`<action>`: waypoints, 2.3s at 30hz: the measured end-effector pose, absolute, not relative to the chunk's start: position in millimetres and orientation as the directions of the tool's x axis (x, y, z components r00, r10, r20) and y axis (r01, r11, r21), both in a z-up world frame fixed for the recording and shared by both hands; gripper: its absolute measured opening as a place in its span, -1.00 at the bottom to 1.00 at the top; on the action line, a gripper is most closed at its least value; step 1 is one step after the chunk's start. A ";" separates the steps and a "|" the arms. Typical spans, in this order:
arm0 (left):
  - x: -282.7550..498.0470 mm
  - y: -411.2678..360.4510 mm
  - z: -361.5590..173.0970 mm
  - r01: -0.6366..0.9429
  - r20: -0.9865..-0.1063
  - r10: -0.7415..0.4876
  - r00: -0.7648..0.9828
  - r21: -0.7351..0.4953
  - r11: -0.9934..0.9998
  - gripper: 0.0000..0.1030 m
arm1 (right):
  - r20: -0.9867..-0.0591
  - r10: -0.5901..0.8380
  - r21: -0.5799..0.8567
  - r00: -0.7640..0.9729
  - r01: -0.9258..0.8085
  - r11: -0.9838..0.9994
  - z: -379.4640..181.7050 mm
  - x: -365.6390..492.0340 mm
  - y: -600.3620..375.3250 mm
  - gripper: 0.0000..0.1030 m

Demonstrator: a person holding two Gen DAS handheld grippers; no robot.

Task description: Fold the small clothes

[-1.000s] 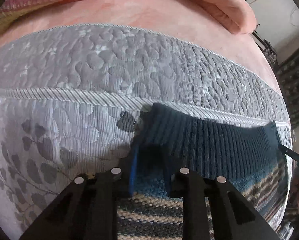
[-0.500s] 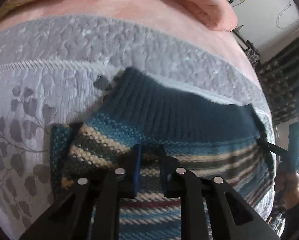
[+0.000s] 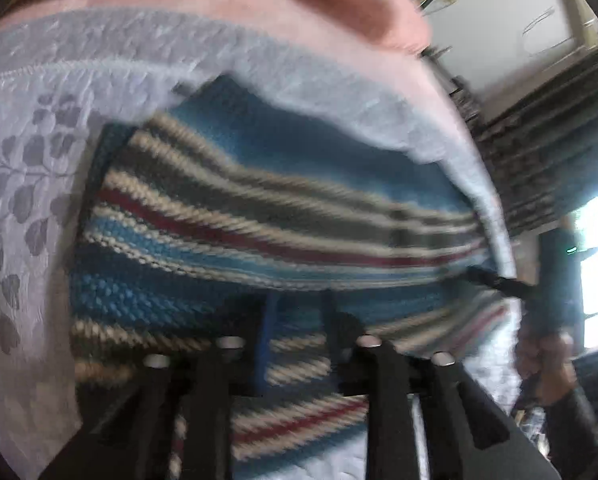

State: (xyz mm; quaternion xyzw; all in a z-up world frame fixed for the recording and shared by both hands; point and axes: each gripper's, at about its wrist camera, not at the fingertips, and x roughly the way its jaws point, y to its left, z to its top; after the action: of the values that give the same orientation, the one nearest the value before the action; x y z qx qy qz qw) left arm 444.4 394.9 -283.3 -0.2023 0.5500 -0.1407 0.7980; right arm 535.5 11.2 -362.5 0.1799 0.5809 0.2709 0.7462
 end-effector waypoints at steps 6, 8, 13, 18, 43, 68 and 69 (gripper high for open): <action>402.5 376.2 -290.3 0.099 -0.834 -0.471 0.288 -0.463 0.881 -0.39 | -0.797 0.569 0.535 0.201 -0.201 0.821 -342.0 460.6 -6.7 -0.48; 400.7 384.0 -310.3 0.052 -0.852 -0.447 0.274 -0.451 0.891 -0.53 | -0.834 0.514 0.491 0.201 -0.157 0.857 -356.9 459.9 -16.3 -0.54; 396.3 390.3 -314.8 0.028 -0.828 -0.477 0.296 -0.492 0.870 -0.47 | -0.840 0.505 0.486 0.200 -0.136 0.863 -361.4 456.4 -25.0 -0.57; 378.9 416.1 -311.8 0.013 -0.833 -0.463 0.303 -0.483 0.876 -0.32 | -0.869 0.413 0.422 0.272 -0.025 0.906 -355.6 444.4 -61.3 -0.59; 438.7 556.7 -301.1 -0.196 -0.776 -0.529 0.343 -0.610 0.767 0.49 | -0.768 0.256 -0.309 0.587 -0.689 0.655 -327.3 285.8 313.6 0.32; 513.9 533.2 -331.7 -0.126 -0.760 -0.580 0.294 -0.632 0.764 0.54 | -0.772 0.287 -0.264 0.567 -0.697 0.666 -357.3 320.4 361.5 0.32; 515.4 530.4 -331.6 -0.120 -0.759 -0.583 0.290 -0.634 0.764 0.54 | -0.770 0.286 -0.271 0.571 -0.698 0.663 -358.0 320.6 364.0 0.32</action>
State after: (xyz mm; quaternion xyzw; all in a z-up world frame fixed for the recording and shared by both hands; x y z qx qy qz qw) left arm 515.4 530.4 -331.6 -0.3058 0.5749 -0.1559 0.7427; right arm 320.6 364.0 -358.0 -0.2871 0.3589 0.2932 0.8384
